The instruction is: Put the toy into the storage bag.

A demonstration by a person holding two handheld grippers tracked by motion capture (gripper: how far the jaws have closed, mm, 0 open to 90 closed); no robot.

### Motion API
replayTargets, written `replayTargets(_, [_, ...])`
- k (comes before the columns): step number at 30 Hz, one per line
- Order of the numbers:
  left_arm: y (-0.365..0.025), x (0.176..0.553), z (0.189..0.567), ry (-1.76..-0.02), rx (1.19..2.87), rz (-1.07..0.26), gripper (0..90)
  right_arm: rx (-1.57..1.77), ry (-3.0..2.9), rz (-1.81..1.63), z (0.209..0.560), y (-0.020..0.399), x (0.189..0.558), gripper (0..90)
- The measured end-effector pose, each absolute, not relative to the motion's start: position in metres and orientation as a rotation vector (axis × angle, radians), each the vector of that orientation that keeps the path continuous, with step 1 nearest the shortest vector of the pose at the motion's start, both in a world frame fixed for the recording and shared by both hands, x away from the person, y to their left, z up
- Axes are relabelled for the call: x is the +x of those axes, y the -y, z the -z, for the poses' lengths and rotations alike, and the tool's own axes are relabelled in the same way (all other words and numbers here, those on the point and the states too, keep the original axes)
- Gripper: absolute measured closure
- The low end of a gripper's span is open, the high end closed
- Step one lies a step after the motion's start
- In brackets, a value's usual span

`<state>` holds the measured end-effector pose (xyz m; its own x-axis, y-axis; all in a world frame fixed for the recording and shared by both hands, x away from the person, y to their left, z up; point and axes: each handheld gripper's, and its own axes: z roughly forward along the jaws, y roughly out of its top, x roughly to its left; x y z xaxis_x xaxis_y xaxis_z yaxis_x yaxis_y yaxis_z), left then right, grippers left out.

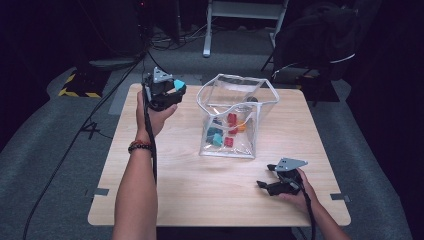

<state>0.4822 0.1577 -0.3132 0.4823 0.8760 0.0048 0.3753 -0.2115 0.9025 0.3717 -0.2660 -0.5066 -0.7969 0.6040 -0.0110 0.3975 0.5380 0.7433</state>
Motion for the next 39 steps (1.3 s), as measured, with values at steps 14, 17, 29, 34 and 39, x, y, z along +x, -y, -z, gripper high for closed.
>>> replayTargets(14, [-0.127, 0.480, 0.290, -0.969, 1.788, -0.660, 56.8, 0.839, -2.512, -1.113, 0.507, 0.266, 0.372, 20.0])
replayTargets(17, [-0.118, 0.480, 0.286, -0.945, 1.801, -0.662, 56.8, 0.838, -2.512, -1.113, 0.507, 0.266, 0.372, 19.9])
replayTargets(29, [-0.085, 0.482, 0.281, -0.867, 1.834, -0.622, 56.8, 0.840, -2.511, -1.115, 0.507, 0.266, 0.372, 20.0])
replayTargets(34, [-0.074, 0.483, 0.284, -0.849, 1.850, -0.597, 56.8, 0.835, -2.509, -1.115, 0.507, 0.266, 0.372, 19.9])
replayTargets(39, [-0.060, 0.484, 0.288, -0.827, 1.882, -0.585, 56.8, 0.835, -2.509, -1.115, 0.507, 0.266, 0.372, 20.0])
